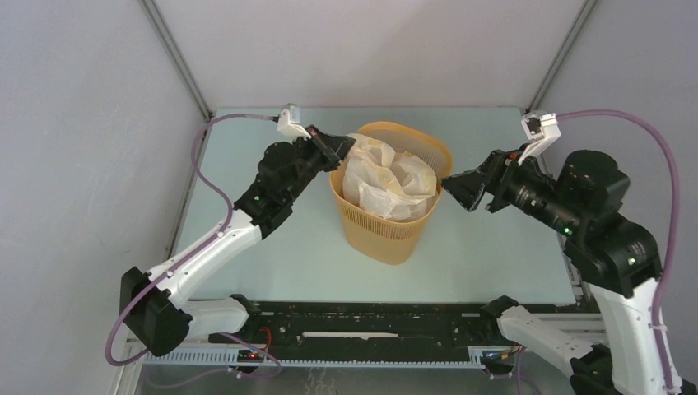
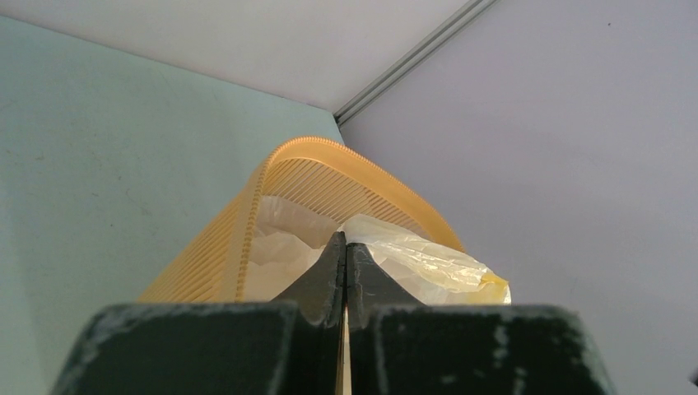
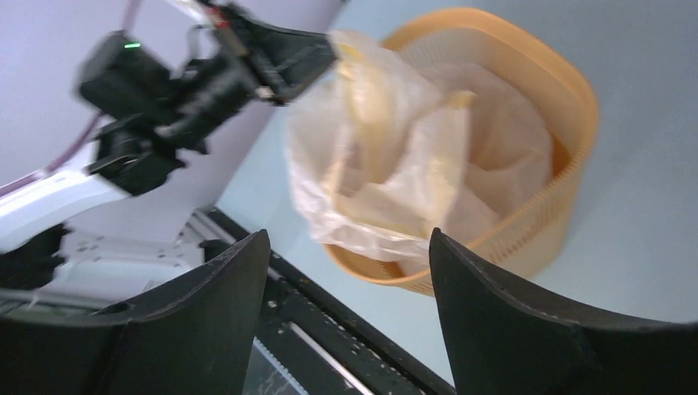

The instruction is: Put the trash bags into the trash bin

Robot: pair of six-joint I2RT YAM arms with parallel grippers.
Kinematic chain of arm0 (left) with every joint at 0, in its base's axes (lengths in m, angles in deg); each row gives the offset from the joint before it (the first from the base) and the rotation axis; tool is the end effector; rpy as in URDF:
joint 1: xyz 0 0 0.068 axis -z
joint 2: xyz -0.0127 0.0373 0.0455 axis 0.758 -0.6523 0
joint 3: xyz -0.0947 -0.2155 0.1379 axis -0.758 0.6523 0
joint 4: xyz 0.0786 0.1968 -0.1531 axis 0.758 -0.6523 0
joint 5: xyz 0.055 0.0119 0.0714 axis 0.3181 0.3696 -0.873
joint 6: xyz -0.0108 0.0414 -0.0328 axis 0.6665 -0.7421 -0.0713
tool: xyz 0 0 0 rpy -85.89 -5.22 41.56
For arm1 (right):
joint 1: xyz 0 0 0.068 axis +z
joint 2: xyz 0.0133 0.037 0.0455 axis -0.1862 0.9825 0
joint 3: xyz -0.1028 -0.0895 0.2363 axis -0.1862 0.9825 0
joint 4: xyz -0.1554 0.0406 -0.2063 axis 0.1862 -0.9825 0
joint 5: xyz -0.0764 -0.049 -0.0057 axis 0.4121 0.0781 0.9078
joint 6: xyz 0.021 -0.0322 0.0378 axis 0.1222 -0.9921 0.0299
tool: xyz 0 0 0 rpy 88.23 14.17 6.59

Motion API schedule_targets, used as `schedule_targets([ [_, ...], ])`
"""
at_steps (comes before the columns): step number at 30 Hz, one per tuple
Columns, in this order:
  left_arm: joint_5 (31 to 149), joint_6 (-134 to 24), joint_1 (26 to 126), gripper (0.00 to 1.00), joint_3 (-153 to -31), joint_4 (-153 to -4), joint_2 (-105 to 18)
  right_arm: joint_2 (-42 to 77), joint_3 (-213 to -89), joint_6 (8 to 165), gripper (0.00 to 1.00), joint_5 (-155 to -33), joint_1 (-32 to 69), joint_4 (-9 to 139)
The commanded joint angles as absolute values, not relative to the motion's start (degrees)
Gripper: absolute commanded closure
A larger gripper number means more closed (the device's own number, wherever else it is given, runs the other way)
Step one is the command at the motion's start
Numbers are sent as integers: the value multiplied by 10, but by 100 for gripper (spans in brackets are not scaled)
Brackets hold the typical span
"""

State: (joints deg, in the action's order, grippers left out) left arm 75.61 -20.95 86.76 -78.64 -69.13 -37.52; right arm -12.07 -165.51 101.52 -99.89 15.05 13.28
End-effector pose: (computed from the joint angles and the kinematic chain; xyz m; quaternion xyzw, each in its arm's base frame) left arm 0.2296 -0.1714 0.3786 -0.0852 0.6946 -0.4446 0.5591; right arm 0.0994 0.0576 0.4938 -0.1001 0.7790 0.3357 0.5200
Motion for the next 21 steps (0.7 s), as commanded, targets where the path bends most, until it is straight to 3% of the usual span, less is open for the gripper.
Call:
schedule_targets([
  [1, 756, -189, 868, 100, -843, -709, -371, -86, -1692, 1021, 25, -1021, 237, 137],
  [5, 756, -192, 868, 100, -854, -721, -374, -34, -1677, 1020, 43, -1025, 339, 192],
  [8, 762, -194, 868, 100, -865, -728, -379, 3, -1669, 993, 49, -990, 393, 225],
  [11, 769, -192, 868, 100, -874, -730, -384, 36, -1655, 984, 53, -973, 401, 250],
  [16, 772, -191, 867, 100, -888, -743, -386, 79, -1618, 972, 68, -915, 401, 264],
  [21, 783, -190, 865, 100, -898, -755, -382, 116, -1582, 939, 68, -766, 405, 227],
])
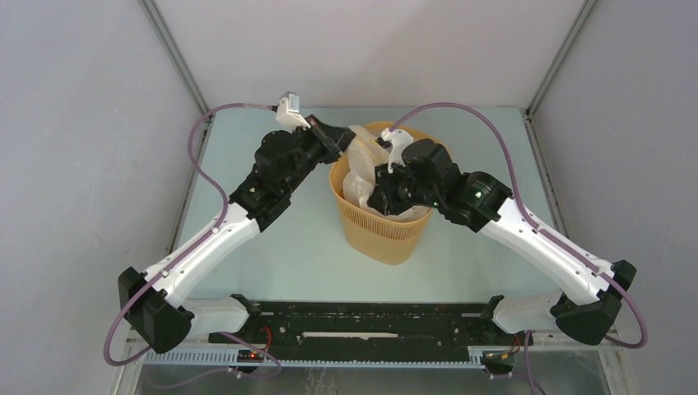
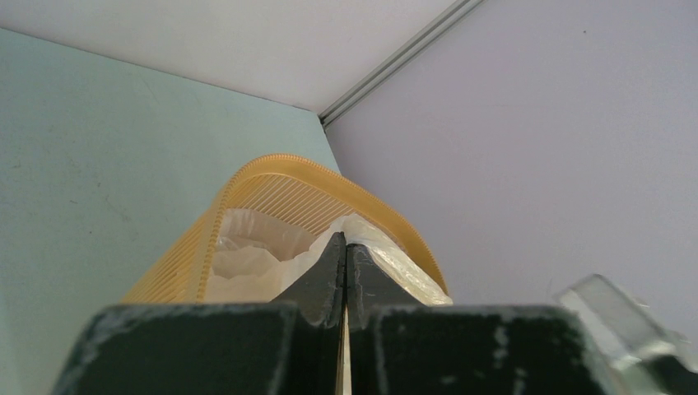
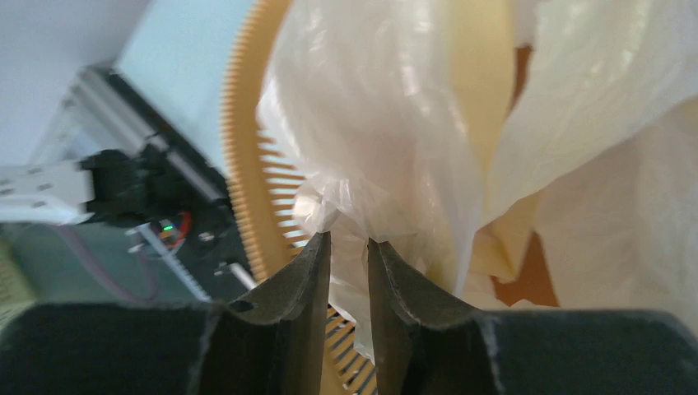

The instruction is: Put the trash bags into the trash bin

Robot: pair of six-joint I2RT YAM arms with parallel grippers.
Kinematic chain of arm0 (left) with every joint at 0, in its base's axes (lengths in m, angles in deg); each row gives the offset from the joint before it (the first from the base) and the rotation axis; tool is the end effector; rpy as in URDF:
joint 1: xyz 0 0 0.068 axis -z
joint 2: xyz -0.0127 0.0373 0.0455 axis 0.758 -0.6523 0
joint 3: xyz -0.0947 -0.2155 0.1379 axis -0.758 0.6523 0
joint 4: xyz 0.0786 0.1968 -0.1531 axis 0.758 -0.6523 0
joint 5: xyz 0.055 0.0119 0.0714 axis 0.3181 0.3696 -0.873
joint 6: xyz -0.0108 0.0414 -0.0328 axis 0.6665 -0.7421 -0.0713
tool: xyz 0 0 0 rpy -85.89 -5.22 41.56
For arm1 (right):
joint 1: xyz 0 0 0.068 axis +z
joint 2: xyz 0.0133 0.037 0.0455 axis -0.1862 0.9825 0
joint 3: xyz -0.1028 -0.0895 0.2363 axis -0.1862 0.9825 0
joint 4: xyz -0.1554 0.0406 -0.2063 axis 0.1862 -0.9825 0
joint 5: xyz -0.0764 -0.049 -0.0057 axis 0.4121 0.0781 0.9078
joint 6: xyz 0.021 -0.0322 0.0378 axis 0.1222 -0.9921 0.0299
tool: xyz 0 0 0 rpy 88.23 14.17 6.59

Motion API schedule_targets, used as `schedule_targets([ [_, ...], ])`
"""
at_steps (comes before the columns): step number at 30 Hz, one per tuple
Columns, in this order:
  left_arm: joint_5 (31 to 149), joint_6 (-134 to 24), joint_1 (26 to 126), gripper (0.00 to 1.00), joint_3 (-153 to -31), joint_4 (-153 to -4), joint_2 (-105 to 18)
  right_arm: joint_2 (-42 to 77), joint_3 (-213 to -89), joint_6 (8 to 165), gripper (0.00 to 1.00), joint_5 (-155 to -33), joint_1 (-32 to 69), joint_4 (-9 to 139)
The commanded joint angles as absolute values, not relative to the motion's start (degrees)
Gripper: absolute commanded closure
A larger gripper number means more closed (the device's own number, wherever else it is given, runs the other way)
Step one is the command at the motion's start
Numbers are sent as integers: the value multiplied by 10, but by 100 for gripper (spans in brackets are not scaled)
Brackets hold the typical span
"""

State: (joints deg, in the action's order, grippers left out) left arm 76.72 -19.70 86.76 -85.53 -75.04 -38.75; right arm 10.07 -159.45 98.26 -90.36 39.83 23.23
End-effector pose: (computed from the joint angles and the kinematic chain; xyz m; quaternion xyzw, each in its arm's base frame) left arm 0.2312 -0.1735 0.4049 -0.0860 0.6961 -0.4548 0.5489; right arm 0.1682 0.2088 0.4120 -0.2572 0.8363 0.3029 0.3778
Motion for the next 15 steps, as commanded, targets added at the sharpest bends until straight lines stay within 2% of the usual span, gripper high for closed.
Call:
schedule_targets([
  [1, 783, -190, 865, 100, -895, -758, -379, 126, -1580, 928, 68, -748, 406, 221],
  [5, 780, -184, 864, 100, -864, -760, -361, 153, -1607, 927, 62, -769, 412, 189],
  [10, 783, -182, 856, 100, -835, -764, -336, 127, -1681, 962, 54, -814, 418, 146],
  [15, 781, -186, 850, 100, -821, -774, -308, 71, -1755, 996, 30, -851, 419, 89],
])
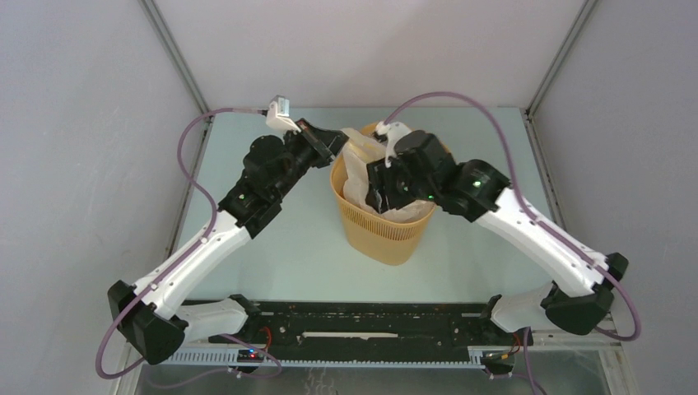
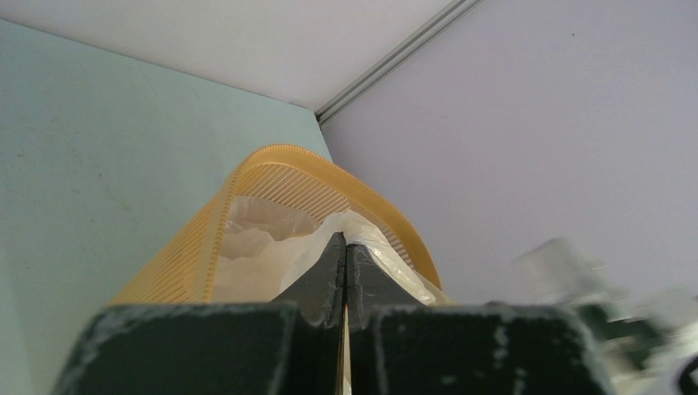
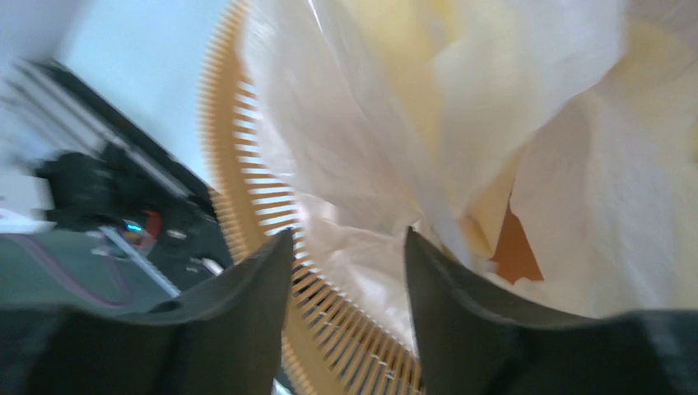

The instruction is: Put the trash bags into the trash bin

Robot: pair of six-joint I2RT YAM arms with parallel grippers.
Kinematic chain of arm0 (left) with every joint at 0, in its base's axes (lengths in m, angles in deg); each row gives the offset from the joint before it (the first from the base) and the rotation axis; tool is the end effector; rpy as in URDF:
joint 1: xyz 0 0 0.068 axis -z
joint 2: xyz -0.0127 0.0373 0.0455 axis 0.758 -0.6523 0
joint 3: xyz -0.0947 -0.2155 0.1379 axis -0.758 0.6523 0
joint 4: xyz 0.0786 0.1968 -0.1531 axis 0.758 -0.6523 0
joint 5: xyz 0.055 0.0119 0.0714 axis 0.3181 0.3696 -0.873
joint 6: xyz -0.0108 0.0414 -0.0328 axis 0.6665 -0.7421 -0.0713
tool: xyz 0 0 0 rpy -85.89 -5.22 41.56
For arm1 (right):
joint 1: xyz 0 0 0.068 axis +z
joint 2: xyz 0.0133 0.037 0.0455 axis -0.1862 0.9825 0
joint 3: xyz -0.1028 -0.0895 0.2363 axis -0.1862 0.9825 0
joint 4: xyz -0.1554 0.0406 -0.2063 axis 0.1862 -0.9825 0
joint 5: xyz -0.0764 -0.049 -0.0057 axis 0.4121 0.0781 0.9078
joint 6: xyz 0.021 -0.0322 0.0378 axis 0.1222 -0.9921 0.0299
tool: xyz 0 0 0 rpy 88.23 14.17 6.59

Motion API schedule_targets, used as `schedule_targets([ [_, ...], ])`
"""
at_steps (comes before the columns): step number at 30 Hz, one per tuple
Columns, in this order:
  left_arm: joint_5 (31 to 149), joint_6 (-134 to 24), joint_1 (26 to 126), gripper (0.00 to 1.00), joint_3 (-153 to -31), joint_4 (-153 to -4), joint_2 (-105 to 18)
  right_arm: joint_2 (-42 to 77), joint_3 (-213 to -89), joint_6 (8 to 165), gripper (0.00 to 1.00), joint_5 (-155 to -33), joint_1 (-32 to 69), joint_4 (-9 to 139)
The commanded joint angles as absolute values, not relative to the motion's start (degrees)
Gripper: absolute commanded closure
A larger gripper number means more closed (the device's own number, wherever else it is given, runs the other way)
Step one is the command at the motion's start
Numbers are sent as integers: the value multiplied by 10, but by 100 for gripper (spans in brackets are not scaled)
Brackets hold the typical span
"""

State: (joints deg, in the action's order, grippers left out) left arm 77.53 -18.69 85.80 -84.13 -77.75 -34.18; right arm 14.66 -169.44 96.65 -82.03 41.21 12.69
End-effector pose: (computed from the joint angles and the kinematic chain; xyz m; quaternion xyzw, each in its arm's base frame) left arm 0.2160 -0.1568 0.4116 -0.0928 0.6923 -0.4608 0.5475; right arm 0.1697 0.2129 0.4303 -0.2529 0.8594 0.2266 0.3823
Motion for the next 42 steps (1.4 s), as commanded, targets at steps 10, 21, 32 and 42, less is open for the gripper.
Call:
schedule_targets([
  [10, 790, -168, 848, 100, -806, -773, -294, -51, -1700, 1030, 14, -804, 319, 86],
  [21, 786, -162, 839, 100, -796, -780, -281, -60, -1595, 1037, 34, -1013, 162, 154],
  [32, 794, -142, 834, 100, -790, -808, -267, -62, -1555, 1055, 76, -1016, 164, 166],
  [42, 830, -65, 830, 100, -697, -843, -180, -144, -1525, 1101, 100, -1054, 163, 137],
])
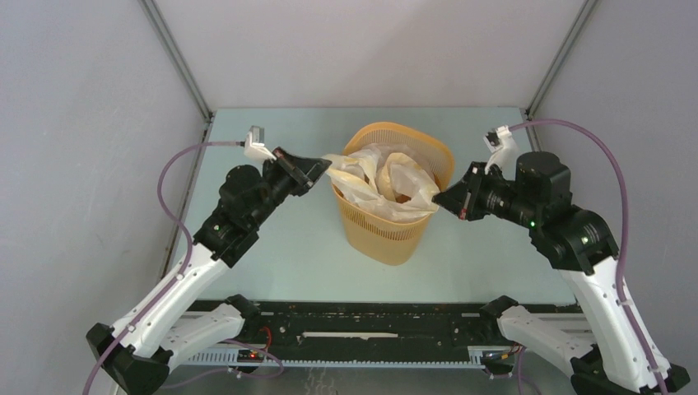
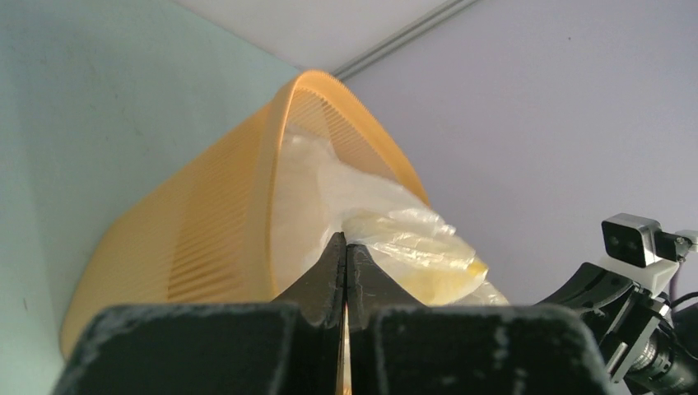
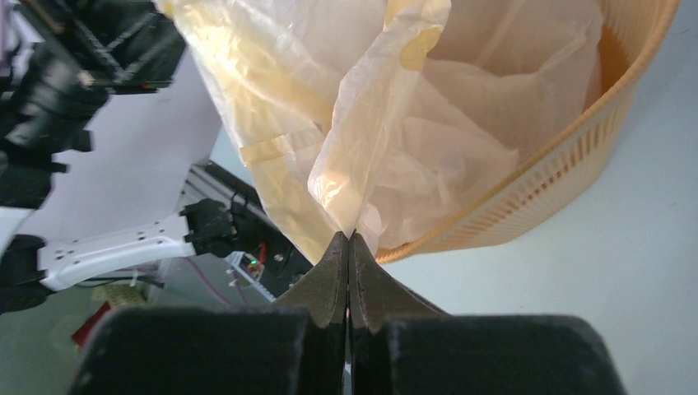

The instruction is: Put the trash bags into the trash bin

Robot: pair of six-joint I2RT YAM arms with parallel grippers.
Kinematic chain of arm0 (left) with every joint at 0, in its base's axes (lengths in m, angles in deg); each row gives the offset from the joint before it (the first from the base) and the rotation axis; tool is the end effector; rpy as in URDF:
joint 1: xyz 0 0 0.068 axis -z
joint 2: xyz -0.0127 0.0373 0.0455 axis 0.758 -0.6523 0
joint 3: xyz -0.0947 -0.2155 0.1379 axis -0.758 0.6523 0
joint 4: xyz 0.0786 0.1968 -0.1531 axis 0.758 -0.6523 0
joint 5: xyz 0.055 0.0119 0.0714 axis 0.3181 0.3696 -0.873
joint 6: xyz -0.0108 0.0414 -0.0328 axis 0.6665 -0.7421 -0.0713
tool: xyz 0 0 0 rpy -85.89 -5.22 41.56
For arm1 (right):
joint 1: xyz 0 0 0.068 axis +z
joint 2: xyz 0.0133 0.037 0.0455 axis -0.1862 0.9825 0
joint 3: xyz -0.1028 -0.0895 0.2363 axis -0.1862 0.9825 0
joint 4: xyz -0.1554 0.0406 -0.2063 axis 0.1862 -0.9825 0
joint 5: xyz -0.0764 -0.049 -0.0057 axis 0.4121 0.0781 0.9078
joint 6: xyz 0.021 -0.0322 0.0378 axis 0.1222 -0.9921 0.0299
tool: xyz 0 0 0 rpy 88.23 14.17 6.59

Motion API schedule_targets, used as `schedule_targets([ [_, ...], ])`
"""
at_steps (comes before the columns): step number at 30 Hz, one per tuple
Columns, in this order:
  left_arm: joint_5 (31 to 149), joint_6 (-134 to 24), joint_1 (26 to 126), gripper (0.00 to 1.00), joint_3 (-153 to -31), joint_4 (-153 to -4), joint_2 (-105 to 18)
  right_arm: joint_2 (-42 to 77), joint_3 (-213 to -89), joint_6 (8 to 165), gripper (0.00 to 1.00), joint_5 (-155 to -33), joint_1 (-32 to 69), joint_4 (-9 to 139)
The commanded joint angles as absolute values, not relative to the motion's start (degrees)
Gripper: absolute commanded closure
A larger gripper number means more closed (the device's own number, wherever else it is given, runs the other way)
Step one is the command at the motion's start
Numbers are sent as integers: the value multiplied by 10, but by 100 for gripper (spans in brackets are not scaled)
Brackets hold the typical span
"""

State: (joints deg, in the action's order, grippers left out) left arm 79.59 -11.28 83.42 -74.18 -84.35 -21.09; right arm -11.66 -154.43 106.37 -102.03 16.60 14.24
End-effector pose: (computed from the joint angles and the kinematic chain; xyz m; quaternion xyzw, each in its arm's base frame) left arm 0.1761 -0.1179 0.3875 -0.1424 0.7055 -0.4783 0.5032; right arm 0.1251 0.0758 0.4417 -0.0787 0.8323 0.3493 0.4231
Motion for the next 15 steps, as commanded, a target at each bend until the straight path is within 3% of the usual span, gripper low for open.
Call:
schedule_targets([
  [1, 833, -58, 830, 100, -686, -842, -173, -151, -1521, 1110, 100, -1061, 163, 139],
  [15, 825, -56, 830, 100, -608, -893, -109, -251, -1434, 1127, 100, -1035, 163, 103],
])
